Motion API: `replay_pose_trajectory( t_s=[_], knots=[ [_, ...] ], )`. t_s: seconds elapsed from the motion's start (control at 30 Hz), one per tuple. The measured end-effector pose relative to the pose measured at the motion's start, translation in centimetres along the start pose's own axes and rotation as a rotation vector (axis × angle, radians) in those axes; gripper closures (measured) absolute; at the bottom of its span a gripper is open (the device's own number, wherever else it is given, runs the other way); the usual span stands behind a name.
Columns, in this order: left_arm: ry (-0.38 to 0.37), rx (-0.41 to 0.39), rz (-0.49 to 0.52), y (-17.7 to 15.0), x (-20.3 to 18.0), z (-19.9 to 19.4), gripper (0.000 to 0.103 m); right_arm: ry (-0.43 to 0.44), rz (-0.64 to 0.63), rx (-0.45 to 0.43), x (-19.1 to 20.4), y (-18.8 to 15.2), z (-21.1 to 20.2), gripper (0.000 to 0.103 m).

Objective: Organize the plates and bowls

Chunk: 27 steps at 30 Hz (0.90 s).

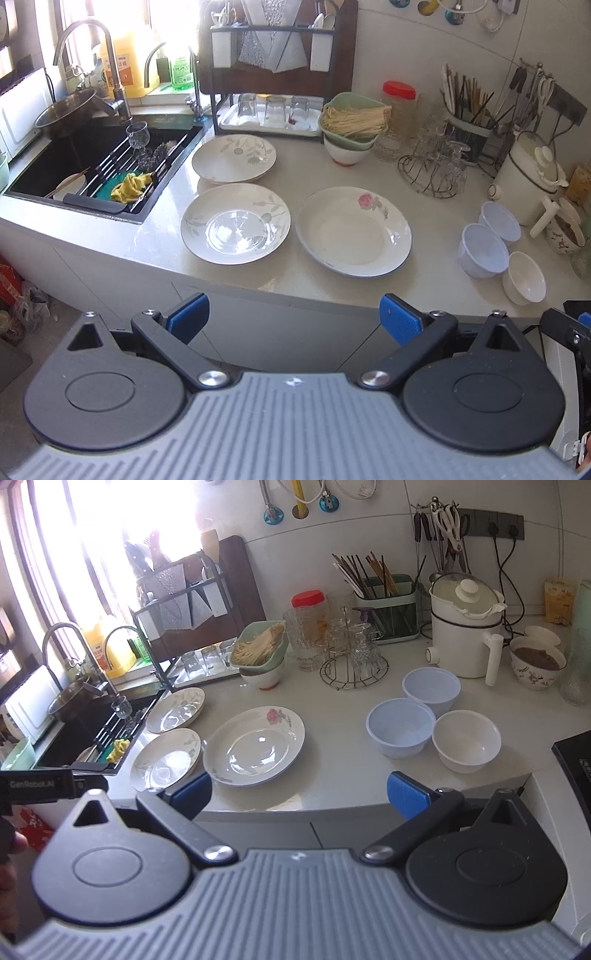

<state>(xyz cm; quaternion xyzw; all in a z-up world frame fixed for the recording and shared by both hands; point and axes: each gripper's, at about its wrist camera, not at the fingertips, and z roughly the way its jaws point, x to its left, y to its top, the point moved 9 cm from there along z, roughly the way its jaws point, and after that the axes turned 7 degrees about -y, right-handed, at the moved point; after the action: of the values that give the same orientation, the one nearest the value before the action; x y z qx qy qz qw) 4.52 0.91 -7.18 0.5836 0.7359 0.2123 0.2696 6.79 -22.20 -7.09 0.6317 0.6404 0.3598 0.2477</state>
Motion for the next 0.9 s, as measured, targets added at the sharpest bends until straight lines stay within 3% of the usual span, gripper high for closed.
replay_pose_trajectory(
  t_s=[0.27, 0.8, 0.9],
  knots=[
    [-0.077, 0.022, -0.03, 0.8, -0.2, 4.4, 0.003, -0.012, -0.081, 0.005, 1.1, -0.2, 0.6, 0.0],
    [-0.151, 0.1, -0.031, 6.3, 5.1, 11.2, 0.003, -0.004, -0.007, 0.032, 5.9, 2.1, 6.5, 0.001],
    [-0.187, 0.097, -0.002, 7.9, 5.9, 12.0, 0.003, 0.009, 0.003, 0.04, 7.5, 2.7, 7.7, 0.011]
  ],
)
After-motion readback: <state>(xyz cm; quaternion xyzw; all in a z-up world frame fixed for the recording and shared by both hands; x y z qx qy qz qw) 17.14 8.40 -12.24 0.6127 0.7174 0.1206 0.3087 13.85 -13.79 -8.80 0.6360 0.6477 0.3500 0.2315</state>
